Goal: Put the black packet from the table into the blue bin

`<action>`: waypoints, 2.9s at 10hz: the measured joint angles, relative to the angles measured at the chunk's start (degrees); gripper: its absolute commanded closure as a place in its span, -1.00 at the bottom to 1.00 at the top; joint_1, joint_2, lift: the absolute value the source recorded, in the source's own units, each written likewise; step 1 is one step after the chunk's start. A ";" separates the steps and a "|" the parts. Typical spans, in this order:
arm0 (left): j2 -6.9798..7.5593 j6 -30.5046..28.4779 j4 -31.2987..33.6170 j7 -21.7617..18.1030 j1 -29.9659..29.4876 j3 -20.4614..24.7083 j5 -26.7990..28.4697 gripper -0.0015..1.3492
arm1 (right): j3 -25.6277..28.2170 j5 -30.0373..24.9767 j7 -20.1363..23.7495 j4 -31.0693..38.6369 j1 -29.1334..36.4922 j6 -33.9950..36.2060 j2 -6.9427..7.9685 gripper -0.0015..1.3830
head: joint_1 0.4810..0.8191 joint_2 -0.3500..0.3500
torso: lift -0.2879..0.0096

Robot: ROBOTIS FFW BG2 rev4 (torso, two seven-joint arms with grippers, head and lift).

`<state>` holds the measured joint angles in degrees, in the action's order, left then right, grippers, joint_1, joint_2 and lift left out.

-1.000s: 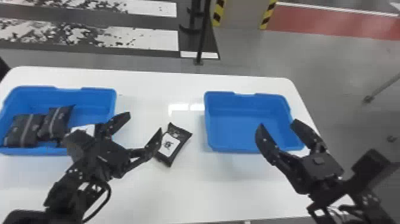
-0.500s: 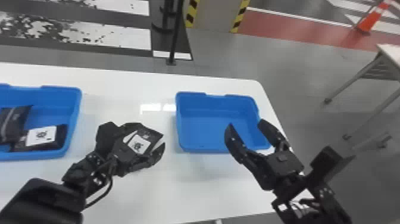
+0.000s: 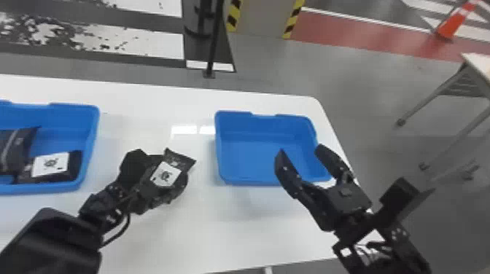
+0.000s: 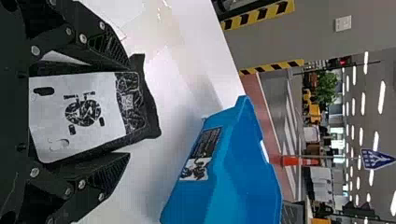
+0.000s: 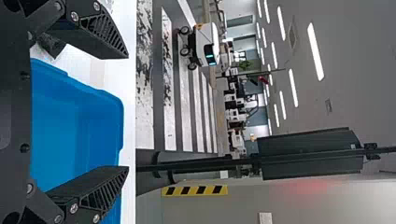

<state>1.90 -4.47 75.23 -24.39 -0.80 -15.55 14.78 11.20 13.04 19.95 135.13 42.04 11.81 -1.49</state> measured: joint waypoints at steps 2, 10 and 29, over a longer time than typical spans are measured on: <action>0.17 0.35 -0.07 -0.55 0.10 -0.18 -0.12 0.80 | 0.00 0.09 0.00 -0.06 0.00 0.00 0.00 -0.75 | 0.27 -0.78 | 0.20; 7.14 5.16 12.38 -6.36 1.19 1.77 -6.38 0.80 | 0.00 0.34 0.00 0.07 0.13 0.00 -0.09 -0.75 | 0.27 -0.68 | 0.20; -1.73 29.29 37.99 8.44 -39.99 36.04 -21.81 -0.73 | -0.16 -0.85 0.00 0.49 0.43 0.00 -0.23 -0.75 | 0.27 0.55 | 0.20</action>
<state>0.17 24.82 113.22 -15.95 -40.79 20.49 -7.04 11.04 12.19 19.95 135.63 42.47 11.81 -1.72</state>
